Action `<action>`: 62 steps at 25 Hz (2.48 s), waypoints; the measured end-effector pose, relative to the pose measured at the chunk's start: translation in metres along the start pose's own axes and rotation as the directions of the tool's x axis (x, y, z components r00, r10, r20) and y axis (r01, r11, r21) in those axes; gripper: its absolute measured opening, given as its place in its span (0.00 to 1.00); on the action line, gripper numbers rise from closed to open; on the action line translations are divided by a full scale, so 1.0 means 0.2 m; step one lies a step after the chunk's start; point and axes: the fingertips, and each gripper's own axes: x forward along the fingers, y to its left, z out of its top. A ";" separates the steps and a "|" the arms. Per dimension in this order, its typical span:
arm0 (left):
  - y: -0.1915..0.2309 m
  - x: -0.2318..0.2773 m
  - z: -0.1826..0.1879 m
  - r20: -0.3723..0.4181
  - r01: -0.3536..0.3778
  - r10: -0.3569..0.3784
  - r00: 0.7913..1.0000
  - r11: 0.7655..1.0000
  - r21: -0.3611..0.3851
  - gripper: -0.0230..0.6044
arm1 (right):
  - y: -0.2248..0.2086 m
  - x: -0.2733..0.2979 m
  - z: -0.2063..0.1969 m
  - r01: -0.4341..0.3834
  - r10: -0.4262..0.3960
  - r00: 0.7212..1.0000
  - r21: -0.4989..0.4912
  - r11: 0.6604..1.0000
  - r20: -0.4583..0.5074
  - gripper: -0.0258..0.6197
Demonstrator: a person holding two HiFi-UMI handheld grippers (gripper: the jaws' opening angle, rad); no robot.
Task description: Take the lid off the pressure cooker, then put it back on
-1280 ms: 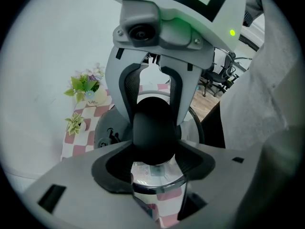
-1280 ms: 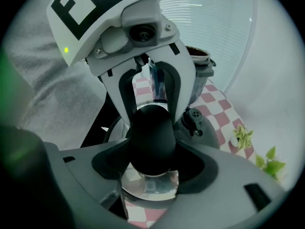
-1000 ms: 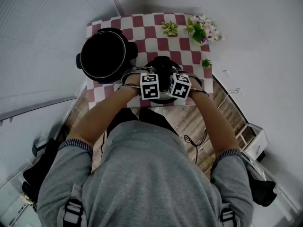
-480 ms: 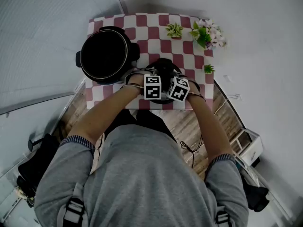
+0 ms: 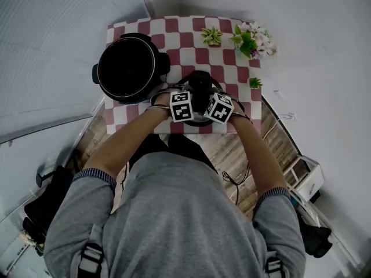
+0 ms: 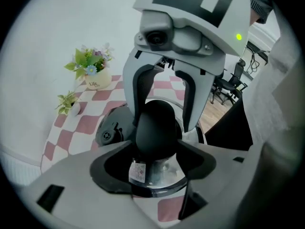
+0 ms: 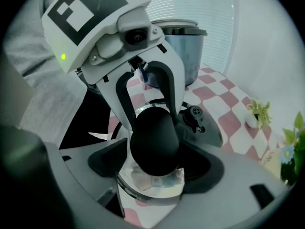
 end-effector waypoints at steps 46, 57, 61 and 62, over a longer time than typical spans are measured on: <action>0.00 -1.83 0.50 0.762 -0.272 0.537 0.361 0.842 -0.465 0.54 | 0.23 -1.58 0.78 0.308 -0.482 0.434 0.378 0.873 0.761 0.58; 0.04 -1.79 0.48 0.771 -0.293 0.512 0.380 0.857 -0.424 0.54 | 0.19 -1.54 0.77 0.327 -0.491 0.464 0.372 0.868 0.737 0.58; 0.04 -1.67 0.48 0.744 -0.294 0.476 0.469 0.878 -0.377 0.54 | 0.14 -1.47 0.73 0.316 -0.476 0.509 0.359 0.878 0.717 0.58; 0.03 -1.63 0.49 0.736 -0.292 0.458 0.499 0.888 -0.354 0.54 | 0.13 -1.44 0.71 0.308 -0.466 0.529 0.351 0.884 0.710 0.59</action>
